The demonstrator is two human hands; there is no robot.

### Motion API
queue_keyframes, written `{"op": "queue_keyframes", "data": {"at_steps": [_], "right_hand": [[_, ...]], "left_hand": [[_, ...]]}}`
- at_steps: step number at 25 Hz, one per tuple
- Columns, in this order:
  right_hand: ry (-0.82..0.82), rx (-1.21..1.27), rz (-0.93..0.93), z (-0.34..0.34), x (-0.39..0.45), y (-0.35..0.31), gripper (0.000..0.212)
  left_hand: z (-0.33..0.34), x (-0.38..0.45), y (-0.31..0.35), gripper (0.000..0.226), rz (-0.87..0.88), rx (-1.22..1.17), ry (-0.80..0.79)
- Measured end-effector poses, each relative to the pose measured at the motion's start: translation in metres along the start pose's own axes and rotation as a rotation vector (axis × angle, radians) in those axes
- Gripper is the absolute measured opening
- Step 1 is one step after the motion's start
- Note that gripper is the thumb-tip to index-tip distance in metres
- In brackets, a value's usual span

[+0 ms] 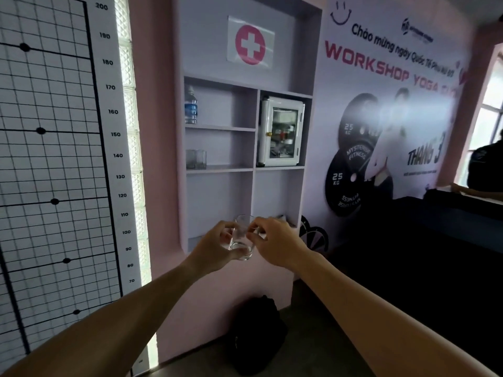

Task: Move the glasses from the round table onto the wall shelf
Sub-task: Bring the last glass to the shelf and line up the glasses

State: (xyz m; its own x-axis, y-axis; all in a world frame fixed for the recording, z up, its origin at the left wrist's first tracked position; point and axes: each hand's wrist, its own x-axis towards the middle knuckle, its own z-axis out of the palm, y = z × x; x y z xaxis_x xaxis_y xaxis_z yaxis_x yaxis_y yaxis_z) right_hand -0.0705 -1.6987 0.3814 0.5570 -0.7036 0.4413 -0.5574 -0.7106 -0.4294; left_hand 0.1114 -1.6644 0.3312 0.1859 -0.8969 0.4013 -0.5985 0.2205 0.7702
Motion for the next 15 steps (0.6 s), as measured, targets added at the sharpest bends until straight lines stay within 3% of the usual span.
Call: {"op": "queue_keyframes", "data": {"at_steps": [15], "right_hand": [[-0.021,0.069,-0.155,0.059,0.297,0.133,0.014]], "left_hand": [[-0.007,0.288,-0.109,0.064,0.007,0.068,0.119]]}}
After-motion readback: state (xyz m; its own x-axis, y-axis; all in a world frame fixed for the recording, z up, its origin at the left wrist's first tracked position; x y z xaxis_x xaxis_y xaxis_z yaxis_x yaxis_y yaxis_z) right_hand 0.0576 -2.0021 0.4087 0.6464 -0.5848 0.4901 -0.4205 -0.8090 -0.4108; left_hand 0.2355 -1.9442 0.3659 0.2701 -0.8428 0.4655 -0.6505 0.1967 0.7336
